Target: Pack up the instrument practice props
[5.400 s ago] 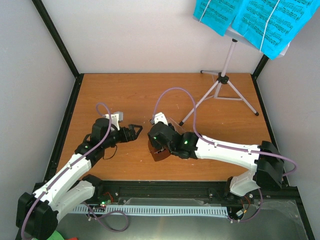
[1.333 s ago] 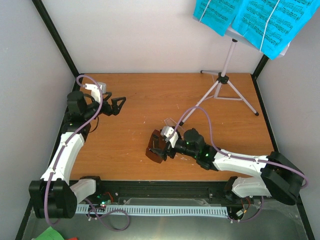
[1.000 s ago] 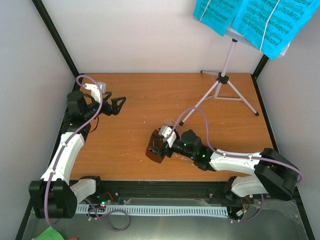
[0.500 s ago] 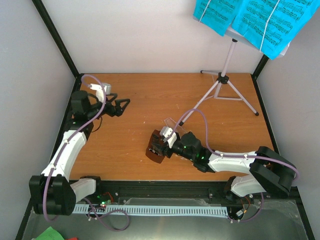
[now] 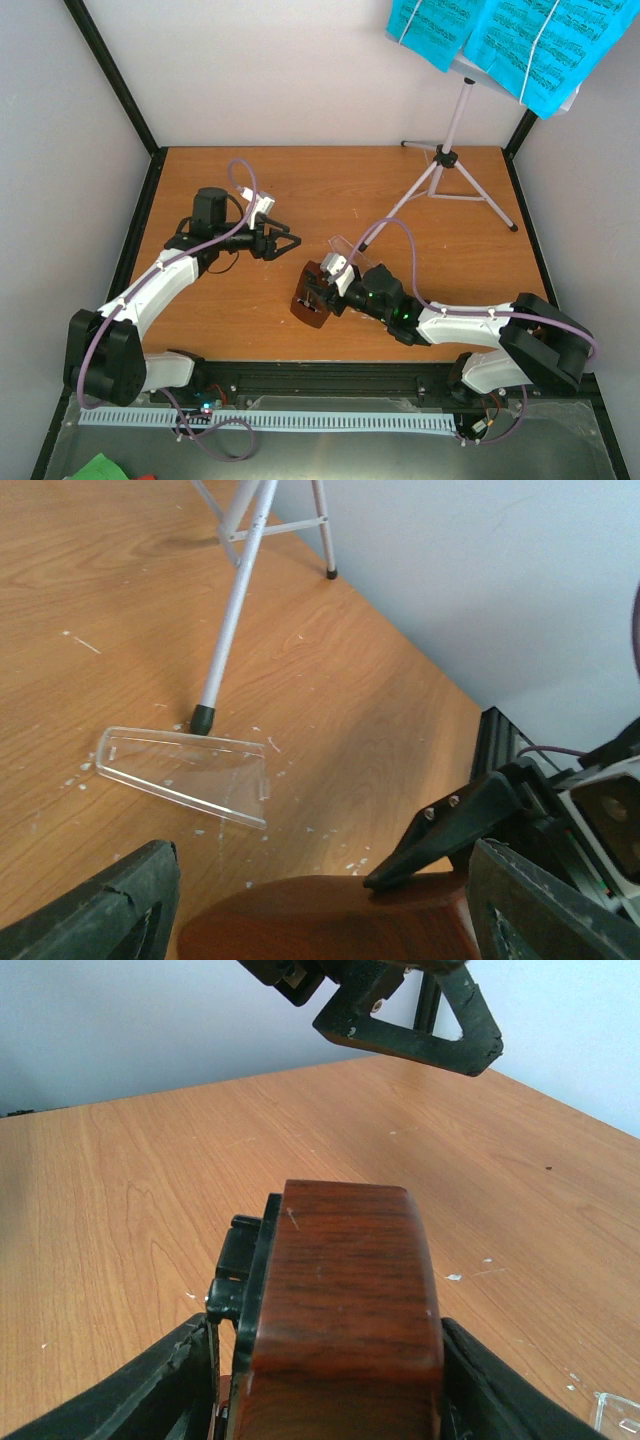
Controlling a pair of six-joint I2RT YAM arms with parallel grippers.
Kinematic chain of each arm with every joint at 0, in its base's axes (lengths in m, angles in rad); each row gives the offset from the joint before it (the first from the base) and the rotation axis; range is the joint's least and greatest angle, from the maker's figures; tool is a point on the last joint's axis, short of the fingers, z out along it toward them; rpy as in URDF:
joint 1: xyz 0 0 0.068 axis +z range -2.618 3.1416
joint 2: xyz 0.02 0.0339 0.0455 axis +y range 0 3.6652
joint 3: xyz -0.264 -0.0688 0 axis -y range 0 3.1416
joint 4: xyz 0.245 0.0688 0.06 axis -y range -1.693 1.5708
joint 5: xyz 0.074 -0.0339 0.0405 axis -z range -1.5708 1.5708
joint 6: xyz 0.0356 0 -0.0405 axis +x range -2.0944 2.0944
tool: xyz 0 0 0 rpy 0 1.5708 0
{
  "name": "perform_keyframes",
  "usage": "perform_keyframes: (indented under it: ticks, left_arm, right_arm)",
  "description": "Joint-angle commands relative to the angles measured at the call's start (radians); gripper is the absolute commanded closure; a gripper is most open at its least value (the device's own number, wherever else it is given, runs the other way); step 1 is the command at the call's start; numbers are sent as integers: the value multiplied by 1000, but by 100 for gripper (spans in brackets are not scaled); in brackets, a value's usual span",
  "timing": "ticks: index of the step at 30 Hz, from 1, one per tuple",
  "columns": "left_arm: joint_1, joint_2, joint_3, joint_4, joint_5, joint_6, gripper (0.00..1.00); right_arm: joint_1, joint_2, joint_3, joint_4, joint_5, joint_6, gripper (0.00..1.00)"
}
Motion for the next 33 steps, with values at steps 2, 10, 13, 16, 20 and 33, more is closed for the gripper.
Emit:
perform_keyframes:
  ticks: [2,10,13,16,20,33]
  left_arm:
    - [-6,-24,-28,0,122,7,23]
    - [-18,-10,-40,46,182,-8,25]
    - [-21,-7,-41,51,199,-16,27]
    - [-25,-7,-43,62,213,-23,27]
    - [-34,1,-45,73,230,-35,27]
    - [-55,41,-46,88,283,-37,28]
  right_arm:
    - [10,-13,-22,24,15,17,45]
    - [9,-21,-27,17,31,24,44]
    - [10,-23,-32,18,33,30,44]
    - [10,-30,-43,18,37,42,43]
    - [10,-41,-52,8,42,50,41]
    - [10,-47,-27,-33,80,62,42]
